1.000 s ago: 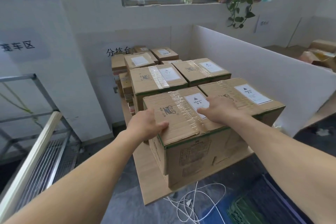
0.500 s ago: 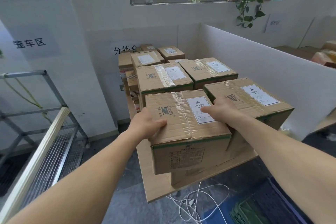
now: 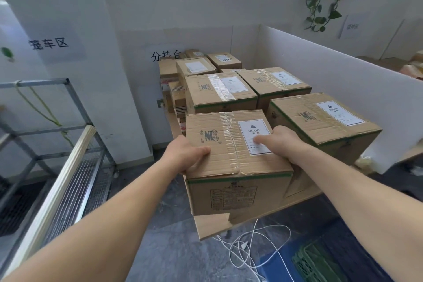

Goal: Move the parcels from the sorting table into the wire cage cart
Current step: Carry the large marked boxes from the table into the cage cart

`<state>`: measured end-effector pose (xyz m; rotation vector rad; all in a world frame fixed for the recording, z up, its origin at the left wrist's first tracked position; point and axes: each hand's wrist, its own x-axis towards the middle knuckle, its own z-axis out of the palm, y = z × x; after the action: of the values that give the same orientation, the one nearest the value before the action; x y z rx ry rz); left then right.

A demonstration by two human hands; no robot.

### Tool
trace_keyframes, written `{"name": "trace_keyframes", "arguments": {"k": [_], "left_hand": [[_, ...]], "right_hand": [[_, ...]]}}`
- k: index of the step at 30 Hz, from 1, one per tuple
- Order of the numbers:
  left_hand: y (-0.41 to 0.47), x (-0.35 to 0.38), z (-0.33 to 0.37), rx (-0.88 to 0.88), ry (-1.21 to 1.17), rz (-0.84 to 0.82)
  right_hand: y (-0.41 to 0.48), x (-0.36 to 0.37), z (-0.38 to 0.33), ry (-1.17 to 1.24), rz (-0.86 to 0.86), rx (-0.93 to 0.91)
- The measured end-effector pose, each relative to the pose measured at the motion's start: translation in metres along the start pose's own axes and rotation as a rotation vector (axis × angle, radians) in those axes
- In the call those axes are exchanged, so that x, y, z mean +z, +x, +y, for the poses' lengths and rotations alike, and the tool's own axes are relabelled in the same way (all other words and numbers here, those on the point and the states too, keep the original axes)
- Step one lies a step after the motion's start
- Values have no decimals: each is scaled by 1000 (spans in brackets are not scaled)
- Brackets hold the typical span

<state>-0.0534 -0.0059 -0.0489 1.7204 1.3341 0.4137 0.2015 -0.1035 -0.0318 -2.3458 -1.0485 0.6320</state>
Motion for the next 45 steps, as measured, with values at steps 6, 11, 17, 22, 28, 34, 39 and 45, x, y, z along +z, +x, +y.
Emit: {"name": "trace_keyframes", "arguments": {"k": [6,11,17,22,28,34,39,45], "left_hand": [[-29,-46,-40,-8,-46,14],[-58,-99,-86,-38,-53,34],[-95,-184,-142,-81,-86,139],[-129,-263,-192,-95,-109,309],[-167,-344,-252,-193,-107,507],[-191,-403,-307,-290,-160,651],[-194,-436,-341,-399,-205,822],[-193,-462,-363,-551,-214,987]], "right_hand": [[-45,36,-30,35,12,8],[-86,77,-71,27,7,-42],[-124,134,-155,-24,-18,-159],[-146,190,-236,-46,-50,-311],[-166,263,-326,-46,-167,-502],[-170,337,-408,-1,-352,-643],[-160,400,-471,17,-513,-744],[-148,461,-543,-22,-692,-861]]}}
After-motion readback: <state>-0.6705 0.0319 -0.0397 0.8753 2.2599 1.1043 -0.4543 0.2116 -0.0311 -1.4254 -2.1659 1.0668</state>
